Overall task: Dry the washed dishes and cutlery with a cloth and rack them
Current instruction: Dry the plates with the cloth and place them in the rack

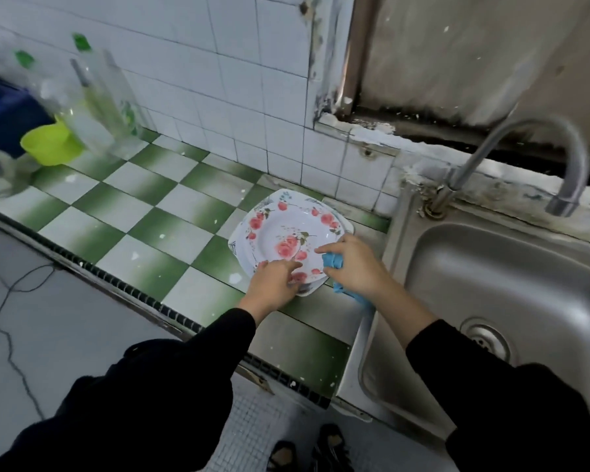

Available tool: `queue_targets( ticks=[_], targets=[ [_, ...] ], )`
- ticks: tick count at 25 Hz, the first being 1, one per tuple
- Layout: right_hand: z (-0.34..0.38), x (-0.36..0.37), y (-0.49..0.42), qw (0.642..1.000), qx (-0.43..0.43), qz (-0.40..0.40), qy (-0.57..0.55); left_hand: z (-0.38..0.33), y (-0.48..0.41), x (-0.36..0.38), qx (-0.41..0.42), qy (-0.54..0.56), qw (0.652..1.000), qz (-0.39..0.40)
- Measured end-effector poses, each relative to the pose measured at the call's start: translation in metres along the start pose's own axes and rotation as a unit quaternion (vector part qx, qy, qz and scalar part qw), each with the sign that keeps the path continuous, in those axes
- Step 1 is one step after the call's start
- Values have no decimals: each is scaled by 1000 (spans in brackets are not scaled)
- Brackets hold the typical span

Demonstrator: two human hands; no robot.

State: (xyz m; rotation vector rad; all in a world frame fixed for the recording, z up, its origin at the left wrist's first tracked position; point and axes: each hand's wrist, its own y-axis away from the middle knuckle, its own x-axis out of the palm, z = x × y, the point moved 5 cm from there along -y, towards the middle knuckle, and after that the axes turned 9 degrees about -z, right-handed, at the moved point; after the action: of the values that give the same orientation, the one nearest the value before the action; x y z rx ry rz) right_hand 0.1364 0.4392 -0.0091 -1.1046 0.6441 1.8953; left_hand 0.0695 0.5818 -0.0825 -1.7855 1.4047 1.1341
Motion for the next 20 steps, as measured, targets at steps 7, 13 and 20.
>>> queue_targets(
  ticks=[7,13,20],
  targets=[
    [4,43,-51,963,-83,210,149,17,-4,9,28,-47,998,-16],
    [14,45,-54,937,-148,237,211,19,3,13,52,-13,997,-46],
    [11,35,-39,936,-178,195,233,13,12,15,104,-41,990,-84]
  ],
)
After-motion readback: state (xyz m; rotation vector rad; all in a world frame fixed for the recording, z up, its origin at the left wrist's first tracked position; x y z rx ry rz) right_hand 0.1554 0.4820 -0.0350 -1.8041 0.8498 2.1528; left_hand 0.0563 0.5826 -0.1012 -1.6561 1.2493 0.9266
